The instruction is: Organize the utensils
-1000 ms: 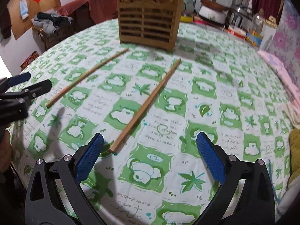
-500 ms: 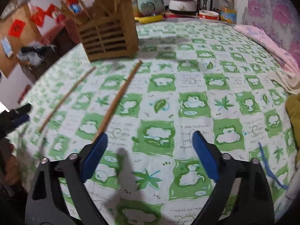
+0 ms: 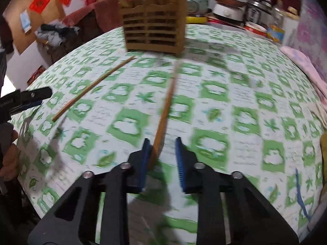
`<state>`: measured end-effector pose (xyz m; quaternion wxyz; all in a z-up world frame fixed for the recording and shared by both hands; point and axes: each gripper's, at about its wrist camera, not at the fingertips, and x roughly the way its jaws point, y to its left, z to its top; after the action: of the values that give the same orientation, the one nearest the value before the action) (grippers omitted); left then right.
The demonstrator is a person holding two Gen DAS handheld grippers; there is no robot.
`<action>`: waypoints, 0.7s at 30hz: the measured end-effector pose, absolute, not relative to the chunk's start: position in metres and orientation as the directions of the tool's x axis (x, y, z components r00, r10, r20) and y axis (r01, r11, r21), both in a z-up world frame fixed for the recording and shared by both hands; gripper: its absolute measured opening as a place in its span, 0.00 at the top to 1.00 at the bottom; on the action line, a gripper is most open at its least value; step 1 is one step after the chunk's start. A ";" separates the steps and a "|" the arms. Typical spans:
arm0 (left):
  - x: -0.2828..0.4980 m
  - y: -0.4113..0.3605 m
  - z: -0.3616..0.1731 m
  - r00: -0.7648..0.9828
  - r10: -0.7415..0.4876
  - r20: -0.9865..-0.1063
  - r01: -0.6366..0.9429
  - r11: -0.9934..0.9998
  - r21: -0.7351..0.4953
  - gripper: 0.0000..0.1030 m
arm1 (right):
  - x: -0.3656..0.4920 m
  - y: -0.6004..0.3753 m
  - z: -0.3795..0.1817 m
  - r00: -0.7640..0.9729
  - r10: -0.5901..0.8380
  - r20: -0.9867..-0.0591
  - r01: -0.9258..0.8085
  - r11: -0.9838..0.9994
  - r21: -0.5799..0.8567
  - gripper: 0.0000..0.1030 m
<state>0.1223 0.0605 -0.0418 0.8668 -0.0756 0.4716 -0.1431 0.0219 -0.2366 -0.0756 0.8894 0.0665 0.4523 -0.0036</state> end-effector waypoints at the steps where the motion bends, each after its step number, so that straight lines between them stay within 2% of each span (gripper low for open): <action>1: 0.122 0.059 -0.041 0.515 -0.318 -0.796 0.184 0.948 -0.259 0.06 | 0.018 -0.246 -0.076 0.590 0.039 -0.806 0.098 0.988 0.120 0.78; 4: 0.120 0.054 -0.041 0.511 -0.321 -0.797 0.217 0.946 -0.242 0.06 | 0.011 -0.270 -0.079 0.610 0.116 -0.784 0.120 0.964 0.237 0.72; 6: 0.117 0.050 -0.040 0.515 -0.319 -0.796 0.242 0.944 -0.223 0.06 | 0.009 -0.280 -0.079 0.627 0.142 -0.766 0.142 0.946 0.292 0.62; 8: 0.113 0.043 -0.038 0.521 -0.315 -0.793 0.275 0.942 -0.193 0.06 | 0.009 -0.284 -0.078 0.638 0.143 -0.757 0.159 0.937 0.310 0.46; 12: 0.100 0.026 -0.033 0.559 -0.285 -0.778 0.341 0.935 -0.096 0.07 | 0.009 -0.284 -0.078 0.643 0.134 -0.754 0.174 0.933 0.314 0.45; 15: 0.094 0.019 -0.032 0.585 -0.256 -0.770 0.354 0.934 -0.042 0.15 | 0.009 -0.284 -0.076 0.649 0.124 -0.751 0.173 0.937 0.304 0.45; 17: 0.093 0.014 -0.034 0.586 -0.237 -0.775 0.358 0.934 -0.014 0.28 | 0.009 -0.283 -0.076 0.651 0.120 -0.749 0.170 0.939 0.298 0.45; 21: 0.091 0.004 -0.042 0.557 -0.224 -0.800 0.376 0.926 0.002 0.40 | 0.008 -0.281 -0.074 0.655 0.111 -0.747 0.165 0.944 0.285 0.45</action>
<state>0.0914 0.0045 -0.0423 0.8780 0.0867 0.4386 -0.1711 0.0080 -0.2814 -0.0740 0.8944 0.1664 0.4150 -0.0149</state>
